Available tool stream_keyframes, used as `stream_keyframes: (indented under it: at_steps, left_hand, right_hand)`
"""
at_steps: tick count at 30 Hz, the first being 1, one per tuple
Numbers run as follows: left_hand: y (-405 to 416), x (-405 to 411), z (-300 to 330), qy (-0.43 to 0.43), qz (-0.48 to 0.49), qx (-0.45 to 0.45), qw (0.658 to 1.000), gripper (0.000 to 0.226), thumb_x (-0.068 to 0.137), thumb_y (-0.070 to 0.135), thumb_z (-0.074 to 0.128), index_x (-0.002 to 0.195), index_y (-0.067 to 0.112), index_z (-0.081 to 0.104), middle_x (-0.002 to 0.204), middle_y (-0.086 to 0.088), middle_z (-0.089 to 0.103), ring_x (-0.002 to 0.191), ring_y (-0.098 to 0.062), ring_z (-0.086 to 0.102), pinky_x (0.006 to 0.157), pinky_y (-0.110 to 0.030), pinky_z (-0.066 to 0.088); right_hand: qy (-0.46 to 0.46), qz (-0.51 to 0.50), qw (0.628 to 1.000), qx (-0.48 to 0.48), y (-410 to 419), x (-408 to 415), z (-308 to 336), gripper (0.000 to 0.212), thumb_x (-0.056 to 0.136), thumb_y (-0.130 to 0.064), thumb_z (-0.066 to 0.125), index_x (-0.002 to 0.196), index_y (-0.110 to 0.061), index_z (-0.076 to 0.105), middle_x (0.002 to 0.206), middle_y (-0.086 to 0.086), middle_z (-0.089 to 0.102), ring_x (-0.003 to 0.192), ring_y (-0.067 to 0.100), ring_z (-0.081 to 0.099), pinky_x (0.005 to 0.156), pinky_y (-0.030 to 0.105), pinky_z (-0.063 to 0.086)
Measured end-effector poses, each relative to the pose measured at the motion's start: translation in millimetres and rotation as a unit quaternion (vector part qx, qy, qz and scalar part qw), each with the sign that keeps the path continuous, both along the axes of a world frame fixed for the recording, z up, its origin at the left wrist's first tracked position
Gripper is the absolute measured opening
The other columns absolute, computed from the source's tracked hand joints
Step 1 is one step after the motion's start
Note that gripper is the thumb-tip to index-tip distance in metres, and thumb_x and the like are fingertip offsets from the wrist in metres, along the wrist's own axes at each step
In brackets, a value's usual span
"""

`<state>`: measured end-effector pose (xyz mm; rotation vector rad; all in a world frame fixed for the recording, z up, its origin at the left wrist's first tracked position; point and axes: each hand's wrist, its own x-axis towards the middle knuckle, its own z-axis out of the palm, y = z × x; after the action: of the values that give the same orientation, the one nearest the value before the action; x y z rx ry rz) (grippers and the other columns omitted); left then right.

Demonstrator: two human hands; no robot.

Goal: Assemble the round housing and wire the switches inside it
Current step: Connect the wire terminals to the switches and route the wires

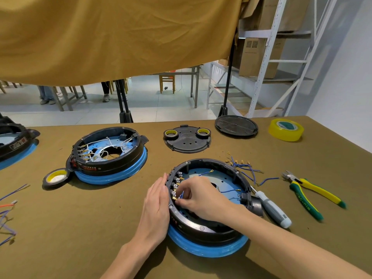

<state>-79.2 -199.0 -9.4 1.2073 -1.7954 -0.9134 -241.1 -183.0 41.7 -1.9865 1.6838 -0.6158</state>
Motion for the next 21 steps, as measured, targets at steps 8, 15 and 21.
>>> stream_keyframes:
  at_steps: [8, 15, 21]
  left_hand:
    - [-2.9, 3.2, -4.8, -0.001, -0.031, 0.013, 0.999, 0.068, 0.098, 0.059, 0.015, 0.161, 0.032, 0.016, 0.166, 0.021, 0.018, 0.146, 0.02, 0.01, 0.115, -0.005, 0.006]
    - [-6.7, 4.4, -3.6, 0.013, -0.035, 0.028, 0.999, 0.066, 0.099, 0.061, 0.017, 0.16, 0.036, 0.019, 0.166, 0.021, 0.021, 0.149, 0.014, 0.015, 0.121, -0.015, 0.011]
    - [-2.0, 4.5, 3.4, -0.016, -0.027, 0.007, 0.999, 0.067, 0.099, 0.053, 0.019, 0.158, 0.027, 0.031, 0.164, 0.013, 0.032, 0.149, 0.007, 0.022, 0.122, -0.016, 0.014]
  right_hand:
    - [-0.013, 0.013, 1.0, 0.004, -2.9, 1.6, 0.2, 0.011, 0.097, -0.02, 0.07, 0.1, -0.015, 0.079, 0.083, -0.006, 0.072, 0.072, 0.003, 0.067, 0.067, 0.017, 0.055]
    - [-0.026, 0.001, 1.0, -0.012, -7.6, 8.0, -3.2, 0.009, 0.096, -0.017, 0.071, 0.099, -0.012, 0.078, 0.076, -0.01, 0.068, 0.064, -0.004, 0.062, 0.063, 0.012, 0.049]
    - [-0.042, -0.028, 0.999, -0.002, -4.2, 5.2, -4.7, 0.008, 0.094, -0.015, 0.072, 0.096, -0.011, 0.078, 0.08, 0.001, 0.077, 0.064, 0.006, 0.072, 0.064, 0.02, 0.06]
